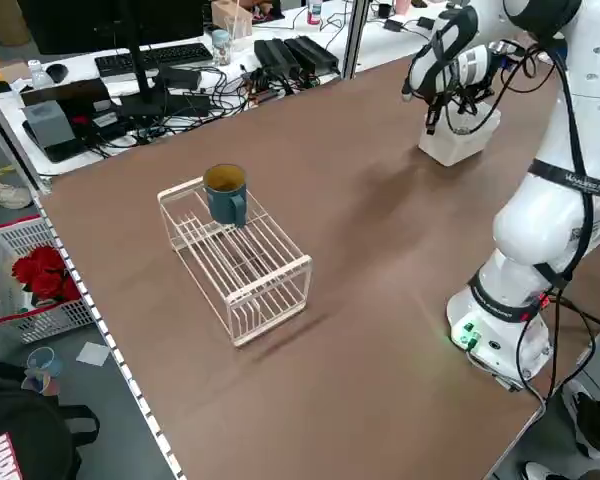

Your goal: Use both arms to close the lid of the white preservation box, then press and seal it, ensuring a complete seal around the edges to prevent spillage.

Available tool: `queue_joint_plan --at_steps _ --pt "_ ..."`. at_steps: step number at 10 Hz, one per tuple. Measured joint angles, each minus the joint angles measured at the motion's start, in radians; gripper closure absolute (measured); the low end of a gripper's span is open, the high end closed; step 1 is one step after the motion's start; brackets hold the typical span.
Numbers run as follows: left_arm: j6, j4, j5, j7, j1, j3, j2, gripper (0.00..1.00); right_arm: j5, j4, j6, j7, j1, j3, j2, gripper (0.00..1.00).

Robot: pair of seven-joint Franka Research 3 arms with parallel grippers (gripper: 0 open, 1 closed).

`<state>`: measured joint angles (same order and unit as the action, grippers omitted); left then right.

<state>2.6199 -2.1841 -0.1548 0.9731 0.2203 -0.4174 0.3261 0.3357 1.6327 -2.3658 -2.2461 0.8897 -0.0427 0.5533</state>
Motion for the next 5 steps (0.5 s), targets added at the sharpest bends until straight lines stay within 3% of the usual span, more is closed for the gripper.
queue_joint_plan --at_steps 5 --pt "0.013 0.000 0.000 0.017 0.007 0.000 0.004 0.99 0.000 0.000 0.000 0.000 0.000 0.000 0.000 0.97"
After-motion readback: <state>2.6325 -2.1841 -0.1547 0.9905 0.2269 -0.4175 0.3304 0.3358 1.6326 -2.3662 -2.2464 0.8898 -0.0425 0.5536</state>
